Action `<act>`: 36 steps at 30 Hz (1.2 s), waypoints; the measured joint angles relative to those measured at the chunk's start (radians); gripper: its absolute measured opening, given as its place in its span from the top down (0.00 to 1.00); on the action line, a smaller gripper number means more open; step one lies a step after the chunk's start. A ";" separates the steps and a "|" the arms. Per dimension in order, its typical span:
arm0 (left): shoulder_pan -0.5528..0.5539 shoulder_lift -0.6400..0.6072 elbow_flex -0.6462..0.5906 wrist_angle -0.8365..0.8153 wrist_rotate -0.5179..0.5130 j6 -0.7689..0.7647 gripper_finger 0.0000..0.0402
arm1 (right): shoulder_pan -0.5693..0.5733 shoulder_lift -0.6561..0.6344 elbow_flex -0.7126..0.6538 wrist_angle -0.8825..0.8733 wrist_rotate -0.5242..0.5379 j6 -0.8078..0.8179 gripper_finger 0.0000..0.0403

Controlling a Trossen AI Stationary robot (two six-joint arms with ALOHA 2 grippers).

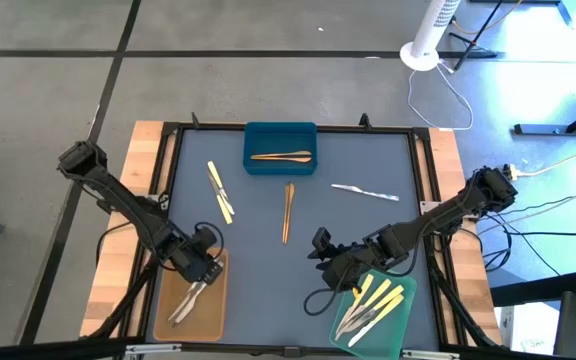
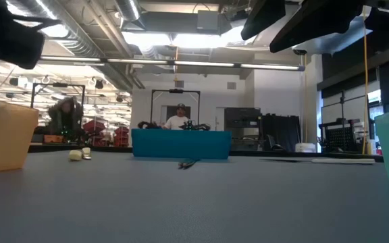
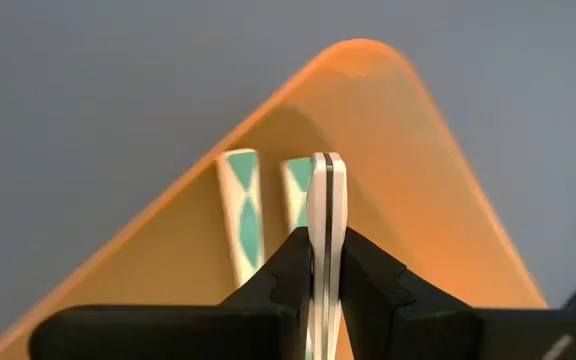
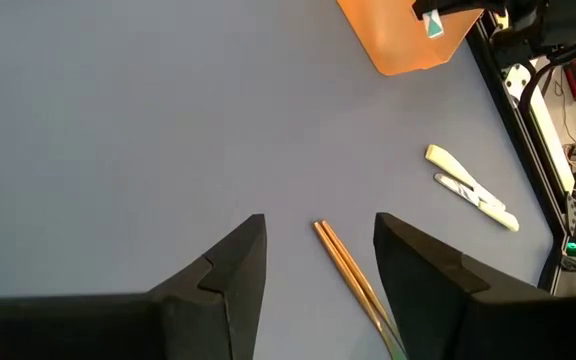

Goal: Sort silverware by color (type)
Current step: Put the green patterned knife into the orange bin, then put the yellow knife into the green bin

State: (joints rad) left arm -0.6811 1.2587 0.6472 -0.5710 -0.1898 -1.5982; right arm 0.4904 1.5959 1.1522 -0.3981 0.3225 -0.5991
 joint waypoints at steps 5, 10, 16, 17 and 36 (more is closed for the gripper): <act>0.000 0.000 -0.022 -0.001 0.001 -0.047 0.90 | 0.000 0.000 0.000 0.000 0.000 0.000 0.56; 0.000 0.000 -0.029 0.000 0.000 -0.049 0.90 | 0.000 0.000 0.000 0.000 0.000 0.000 0.56; 0.000 0.000 -0.029 0.001 0.000 -0.049 0.90 | 0.000 0.000 0.000 0.000 0.000 0.000 0.56; 0.000 0.000 -0.029 0.001 0.000 -0.049 0.90 | 0.000 0.000 0.000 0.000 0.000 0.000 0.56; 0.000 0.000 -0.029 0.000 0.046 -0.074 0.72 | 0.000 0.000 0.001 0.000 -0.001 0.000 0.56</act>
State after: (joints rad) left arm -0.6811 1.2588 0.6182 -0.5706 -0.1440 -1.6725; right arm 0.4900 1.5959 1.1530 -0.3985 0.3219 -0.5995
